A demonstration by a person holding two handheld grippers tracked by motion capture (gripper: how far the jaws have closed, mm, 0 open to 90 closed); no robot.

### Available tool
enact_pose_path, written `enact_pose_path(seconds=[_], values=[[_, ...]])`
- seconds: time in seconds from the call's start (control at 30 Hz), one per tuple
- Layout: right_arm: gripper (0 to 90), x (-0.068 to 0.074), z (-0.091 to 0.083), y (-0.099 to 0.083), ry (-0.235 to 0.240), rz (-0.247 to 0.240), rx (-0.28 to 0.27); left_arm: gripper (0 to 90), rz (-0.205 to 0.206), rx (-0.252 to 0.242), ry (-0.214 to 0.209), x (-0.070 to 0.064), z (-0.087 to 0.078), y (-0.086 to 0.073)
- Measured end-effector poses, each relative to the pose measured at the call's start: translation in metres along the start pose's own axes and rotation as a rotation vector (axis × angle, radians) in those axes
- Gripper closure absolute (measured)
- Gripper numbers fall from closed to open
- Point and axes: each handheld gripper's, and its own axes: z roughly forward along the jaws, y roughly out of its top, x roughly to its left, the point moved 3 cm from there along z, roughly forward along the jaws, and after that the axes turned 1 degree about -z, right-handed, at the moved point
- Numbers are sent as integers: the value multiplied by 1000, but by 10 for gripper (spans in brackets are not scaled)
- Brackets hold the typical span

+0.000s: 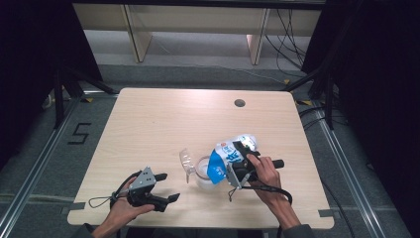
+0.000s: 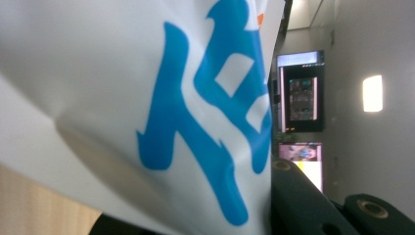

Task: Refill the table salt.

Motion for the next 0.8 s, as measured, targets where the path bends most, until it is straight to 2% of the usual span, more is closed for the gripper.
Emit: enact_pose_path(seconds=[0.03,0.07,0.1,0.2,0.23,0.27,0.33,0.5,0.8], values=[[872,0,0,-1,6,29,-3,159,0,0,-1,0,0,0],[872,1,0,-4,20,78,3,159,0,1,-1,0,0,0],[873,-1,2,-5,23,81,-19,158,0,0,-1,0,0,0],[874,-1,1,-10,54,194,-15,159,1,0,0,0,0,0],[874,0,2,-11,65,247,-34,159,-5,0,1,0,0,0],[875,-1,3,-13,74,279,-48,158,0,1,0,0,0,0],[876,1,2,-18,105,359,-54,159,1,1,2,0,0,0],[878,4,5,-31,157,507,-87,158,1,1,2,0,0,0],[883,5,7,-65,208,814,-126,159,0,-4,-3,0,1,0]])
